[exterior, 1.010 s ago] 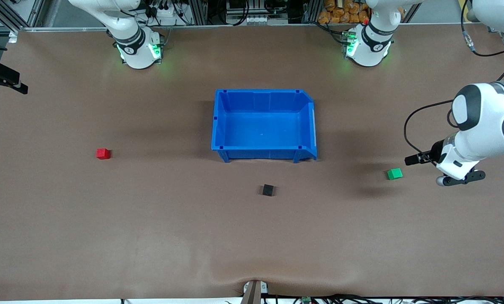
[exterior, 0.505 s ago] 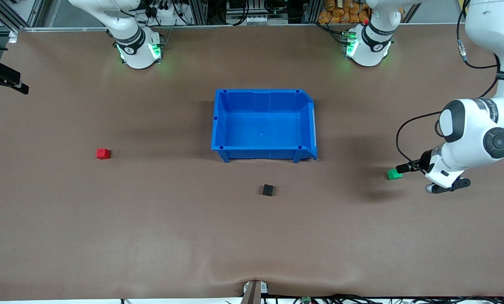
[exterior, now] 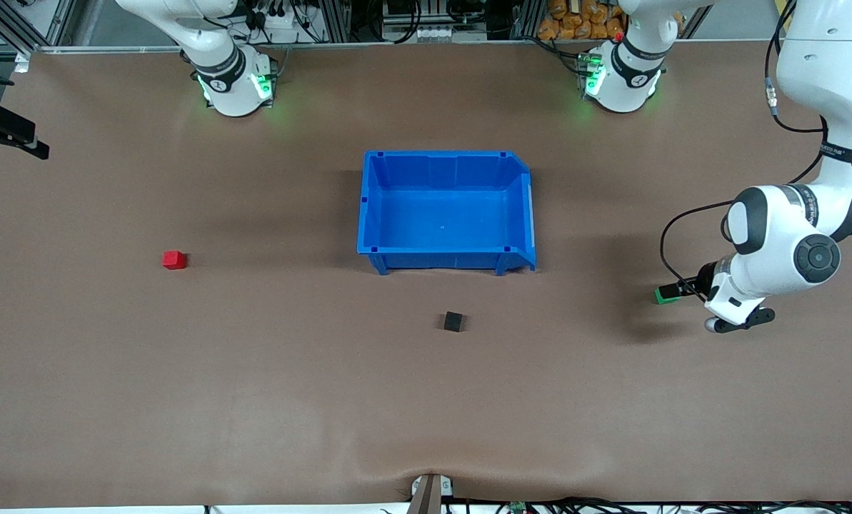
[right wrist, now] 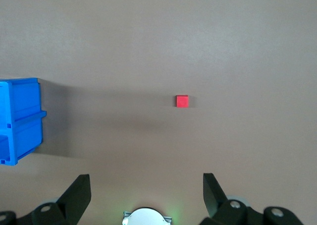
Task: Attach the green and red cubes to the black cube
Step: 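Lower the left gripper and close it on the green cube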
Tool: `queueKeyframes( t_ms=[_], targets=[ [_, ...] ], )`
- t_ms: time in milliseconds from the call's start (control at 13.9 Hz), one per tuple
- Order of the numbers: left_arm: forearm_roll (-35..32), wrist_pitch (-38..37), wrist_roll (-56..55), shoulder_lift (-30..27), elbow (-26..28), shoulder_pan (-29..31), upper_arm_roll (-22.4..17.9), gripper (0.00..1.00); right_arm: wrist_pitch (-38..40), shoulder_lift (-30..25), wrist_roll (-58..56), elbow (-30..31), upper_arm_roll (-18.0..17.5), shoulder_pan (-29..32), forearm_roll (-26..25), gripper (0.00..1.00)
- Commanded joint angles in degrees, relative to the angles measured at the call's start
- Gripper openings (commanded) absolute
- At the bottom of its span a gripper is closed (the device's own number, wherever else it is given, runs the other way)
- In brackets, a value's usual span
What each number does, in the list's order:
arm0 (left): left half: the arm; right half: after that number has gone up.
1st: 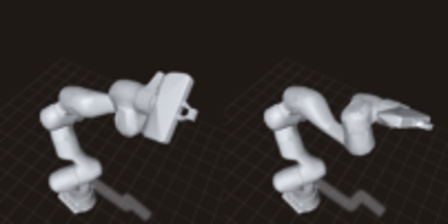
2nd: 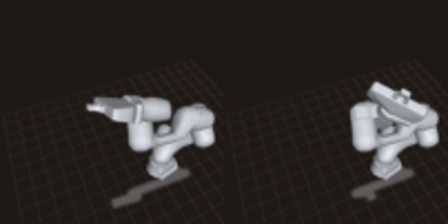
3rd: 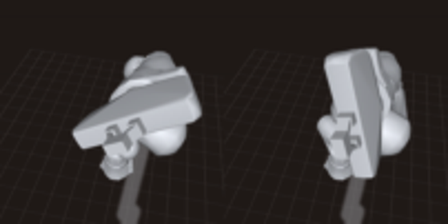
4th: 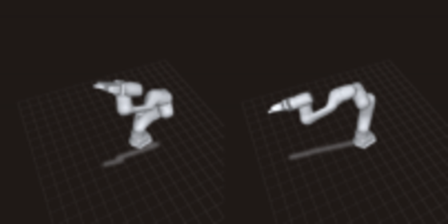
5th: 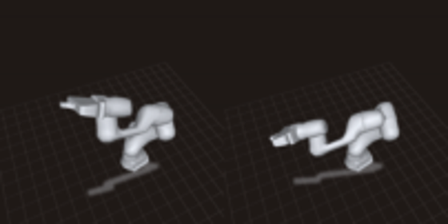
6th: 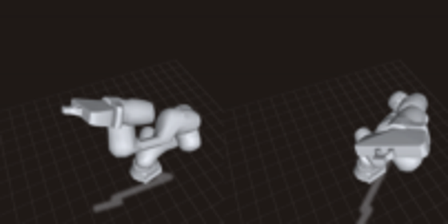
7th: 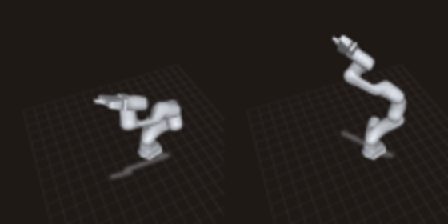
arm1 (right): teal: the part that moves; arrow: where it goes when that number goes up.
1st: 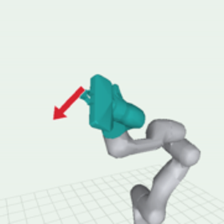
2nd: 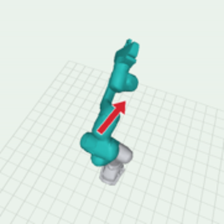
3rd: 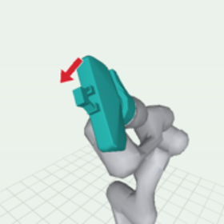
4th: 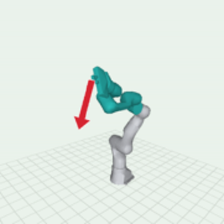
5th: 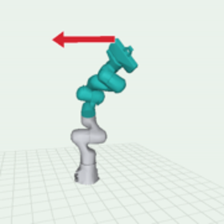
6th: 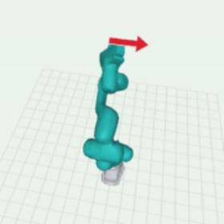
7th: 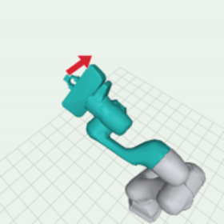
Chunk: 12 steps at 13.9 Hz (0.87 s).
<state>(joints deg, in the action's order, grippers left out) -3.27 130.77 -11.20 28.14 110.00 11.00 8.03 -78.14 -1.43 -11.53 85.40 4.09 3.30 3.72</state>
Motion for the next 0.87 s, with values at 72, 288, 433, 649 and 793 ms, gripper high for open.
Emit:
queueKeyframes(
  t_ms=[72,288,433,649,793],
  targets=[
    [-0.1,3.2,-0.5,2.3,0.0,0.8,0.3,0.96,-0.2,0.1,-0.2,1.0,-0.1,0.9,0.8,1.00],
    [-0.1,5.0,-0.5,3.7,0.0,0.8,0.3,0.92,-0.3,1.6,0.1,1.0,-0.1,0.8,0.1,1.00],
    [-0.1,5.2,-0.5,4.0,0.0,0.8,0.3,0.87,-0.4,1.9,0.1,1.0,-0.1,0.9,0.1,1.00],
    [-0.1,6.1,-0.5,4.8,0.0,0.9,0.3,0.80,-0.4,2.3,0.2,1.0,-0.1,1.4,0.5,1.00],
    [0.0,6.2,-0.5,4.9,0.0,0.9,0.2,0.76,-0.3,2.9,0.2,1.0,0.0,1.8,0.1,1.00]
  ],
)
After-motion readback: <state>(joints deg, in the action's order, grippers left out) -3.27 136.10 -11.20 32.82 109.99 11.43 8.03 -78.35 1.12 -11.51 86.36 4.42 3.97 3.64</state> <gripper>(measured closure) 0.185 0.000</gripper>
